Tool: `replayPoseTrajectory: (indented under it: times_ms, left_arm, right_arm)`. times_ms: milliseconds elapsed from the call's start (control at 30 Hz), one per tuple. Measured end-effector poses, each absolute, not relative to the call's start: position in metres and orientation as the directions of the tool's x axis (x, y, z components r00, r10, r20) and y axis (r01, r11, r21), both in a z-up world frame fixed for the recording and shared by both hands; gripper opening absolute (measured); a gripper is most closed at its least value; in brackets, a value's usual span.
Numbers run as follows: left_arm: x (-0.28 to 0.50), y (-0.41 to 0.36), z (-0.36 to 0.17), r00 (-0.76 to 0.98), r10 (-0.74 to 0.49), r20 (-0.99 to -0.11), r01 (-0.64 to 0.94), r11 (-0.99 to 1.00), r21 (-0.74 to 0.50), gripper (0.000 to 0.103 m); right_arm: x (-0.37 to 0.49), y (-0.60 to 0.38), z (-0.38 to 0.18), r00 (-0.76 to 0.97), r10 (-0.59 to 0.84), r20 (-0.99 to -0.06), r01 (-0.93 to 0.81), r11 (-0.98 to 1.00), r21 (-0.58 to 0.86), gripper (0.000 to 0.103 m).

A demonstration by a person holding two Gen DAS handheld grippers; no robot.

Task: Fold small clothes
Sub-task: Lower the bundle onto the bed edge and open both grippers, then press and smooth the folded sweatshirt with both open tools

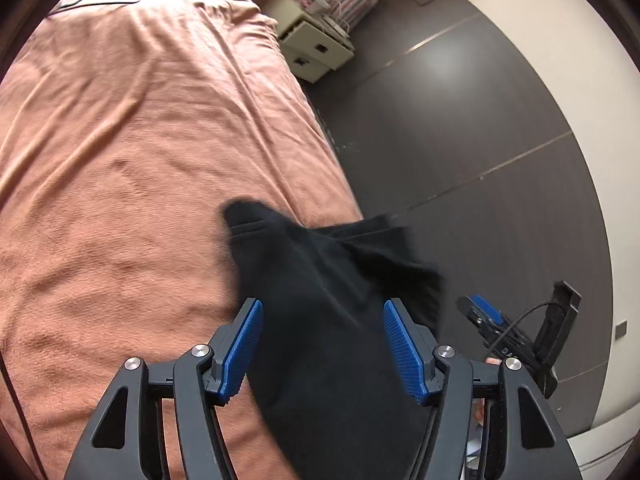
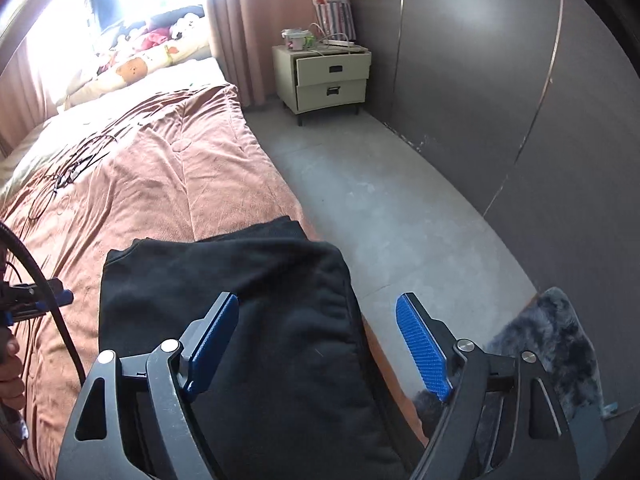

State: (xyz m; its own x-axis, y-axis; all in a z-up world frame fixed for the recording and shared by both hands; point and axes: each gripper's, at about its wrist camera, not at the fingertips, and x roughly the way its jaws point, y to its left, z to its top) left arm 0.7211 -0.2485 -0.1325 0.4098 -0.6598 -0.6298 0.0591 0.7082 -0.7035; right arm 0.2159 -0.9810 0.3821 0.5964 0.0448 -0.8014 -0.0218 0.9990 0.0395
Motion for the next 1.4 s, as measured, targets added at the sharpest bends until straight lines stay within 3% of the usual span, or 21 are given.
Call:
replayPoseTrajectory:
  times_ms: [167, 233, 300, 367, 467, 700, 867, 1200, 1400]
  left_arm:
    - [0.715, -0.242, -0.155, 0.361, -0.634, -0.683, 0.038, 0.743, -0.669, 0.064]
    - [0.708, -0.244, -0.161, 0.339, -0.633, -0.696, 0.045, 0.750, -0.660, 0.064]
    - [0.699, -0.249, -0.167, 0.315, -0.625, -0.714, 0.054, 0.763, -0.644, 0.064]
    - [0.692, -0.255, -0.173, 0.289, -0.617, -0.732, 0.061, 0.775, -0.629, 0.064]
    - [0.678, -0.266, -0.174, 0.261, -0.602, -0.755, 0.089, 0.793, -0.602, 0.064]
    - [0.657, -0.307, -0.187, 0.175, -0.554, -0.814, 0.169, 0.831, -0.530, 0.064]
    - [0.648, -0.324, -0.191, 0.164, -0.541, -0.825, 0.207, 0.837, -0.507, 0.064]
    - [0.613, -0.345, -0.192, 0.140, -0.514, -0.846, 0.243, 0.846, -0.474, 0.064]
    - [0.595, -0.354, -0.193, 0.116, -0.504, -0.856, 0.255, 0.848, -0.465, 0.064]
  right_arm:
    - [0.176, -1.000, 0.369, 0.602, 0.070, -0.795, -0.030, 0.997, 0.066, 0.077]
    - [0.161, -1.009, 0.356, 0.588, 0.082, -0.805, -0.027, 0.996, 0.082, 0.054]
    - [0.143, -1.025, 0.341, 0.566, 0.103, -0.818, -0.016, 0.993, 0.114, 0.044]
    - [0.136, -1.032, 0.335, 0.555, 0.105, -0.825, -0.016, 0.993, 0.116, 0.040]
    - [0.126, -1.042, 0.322, 0.523, 0.137, -0.841, -0.028, 0.989, 0.144, 0.025]
    - [0.130, -1.073, 0.309, 0.534, 0.088, -0.841, 0.044, 0.990, 0.132, 0.009]
    - [0.145, -1.089, 0.317, 0.542, -0.028, -0.840, 0.149, 0.987, 0.064, 0.009]
    - [0.094, -1.115, 0.350, 0.610, 0.147, -0.778, 0.057, 0.972, 0.228, 0.013]
    - [0.078, -1.115, 0.333, 0.546, 0.097, -0.832, 0.066, 0.985, 0.158, 0.013]
